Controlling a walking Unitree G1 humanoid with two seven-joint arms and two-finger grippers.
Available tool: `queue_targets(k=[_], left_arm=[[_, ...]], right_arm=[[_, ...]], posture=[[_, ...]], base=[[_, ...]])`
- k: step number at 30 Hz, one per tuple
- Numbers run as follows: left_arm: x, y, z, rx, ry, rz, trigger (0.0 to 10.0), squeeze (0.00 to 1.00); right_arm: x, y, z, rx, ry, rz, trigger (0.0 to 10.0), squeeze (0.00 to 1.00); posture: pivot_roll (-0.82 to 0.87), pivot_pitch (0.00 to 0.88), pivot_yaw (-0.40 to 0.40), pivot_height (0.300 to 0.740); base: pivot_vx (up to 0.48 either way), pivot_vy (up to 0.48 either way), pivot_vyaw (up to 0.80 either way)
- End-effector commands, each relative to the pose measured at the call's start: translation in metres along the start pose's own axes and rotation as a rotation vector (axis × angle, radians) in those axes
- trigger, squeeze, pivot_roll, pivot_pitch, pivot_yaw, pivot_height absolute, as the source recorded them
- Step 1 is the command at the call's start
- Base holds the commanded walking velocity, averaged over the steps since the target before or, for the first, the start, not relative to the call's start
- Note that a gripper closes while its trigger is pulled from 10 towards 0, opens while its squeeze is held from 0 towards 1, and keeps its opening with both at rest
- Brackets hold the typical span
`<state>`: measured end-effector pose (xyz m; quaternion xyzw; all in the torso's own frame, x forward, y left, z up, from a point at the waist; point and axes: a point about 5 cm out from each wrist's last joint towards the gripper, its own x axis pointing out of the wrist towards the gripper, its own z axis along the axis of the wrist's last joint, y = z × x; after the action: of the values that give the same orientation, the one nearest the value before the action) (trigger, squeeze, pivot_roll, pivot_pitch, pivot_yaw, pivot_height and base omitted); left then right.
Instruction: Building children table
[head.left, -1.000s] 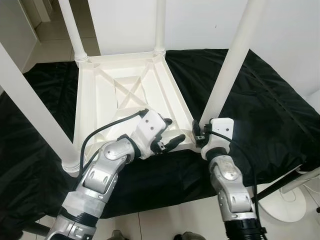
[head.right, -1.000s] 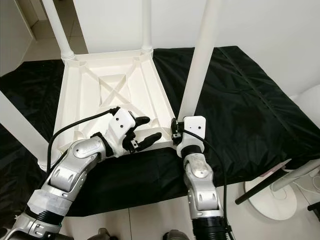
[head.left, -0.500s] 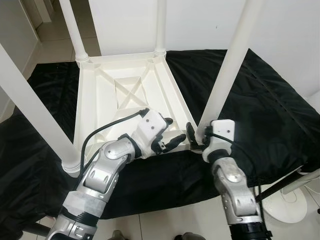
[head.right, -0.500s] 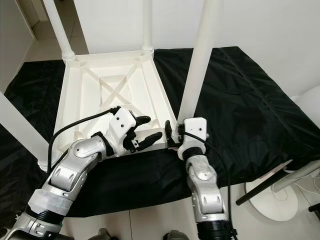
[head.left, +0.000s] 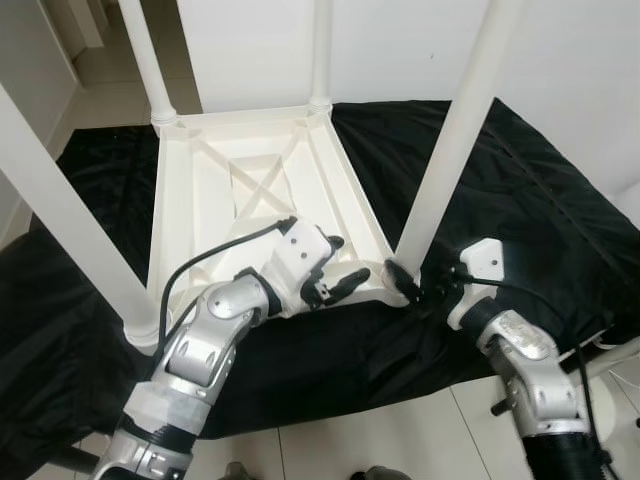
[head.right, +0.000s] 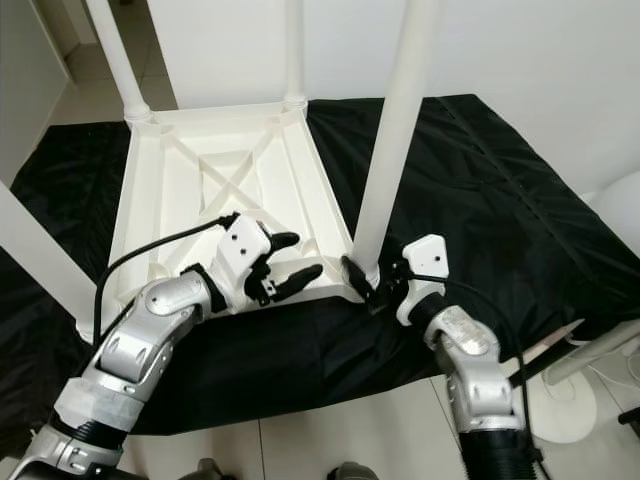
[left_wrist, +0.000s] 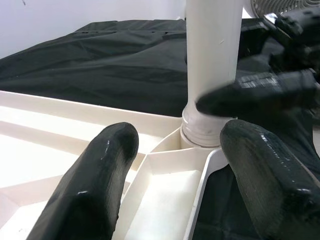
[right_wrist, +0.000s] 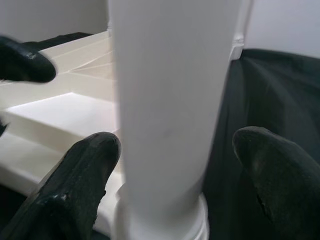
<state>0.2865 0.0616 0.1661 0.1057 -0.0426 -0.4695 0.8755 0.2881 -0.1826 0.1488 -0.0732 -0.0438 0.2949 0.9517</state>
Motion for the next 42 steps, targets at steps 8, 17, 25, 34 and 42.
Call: queue_targets(k=[8, 17, 25, 34, 42], left_arm=[[0.001, 0.002, 0.003, 0.003, 0.001, 0.01, 10.0, 0.0], [0.001, 0.002, 0.005, -0.007, -0.008, 0.029, 10.0, 0.0], [0.001, 0.002, 0.005, -0.012, -0.01, 0.037, 10.0, 0.0], [0.001, 0.003, 0.004, -0.016, -0.008, 0.052, 10.0, 0.0], [0.0, 0.003, 0.003, -0.019, -0.005, 0.067, 10.0, 0.0]], right_arm=[[0.017, -0.003, -0.009, -0.028, 0.051, 0.152, 4.4, 0.0], [0.016, -0.006, -0.017, -0.018, 0.087, 0.229, 0.0, 0.0], [0.013, -0.006, -0.018, -0.019, 0.069, 0.197, 10.0, 0.0], [0.015, 0.0, -0.015, -0.01, 0.064, -0.051, 10.0, 0.0], [0.021, 0.028, -0.016, 0.091, 0.063, -0.351, 10.0, 0.0]], posture=[[-0.1, 0.031, 0.046, 0.74], [-0.09, 0.055, 0.033, 0.74], [-0.1, 0.066, 0.025, 0.74], [-0.11, 0.079, 0.01, 0.74], [-0.1, 0.081, 0.01, 0.74]], base=[[0.0, 0.0, 0.0], [0.0, 0.0, 0.0], [0.0, 0.0, 0.0], [0.0, 0.0, 0.0], [0.0, 0.0, 0.0]])
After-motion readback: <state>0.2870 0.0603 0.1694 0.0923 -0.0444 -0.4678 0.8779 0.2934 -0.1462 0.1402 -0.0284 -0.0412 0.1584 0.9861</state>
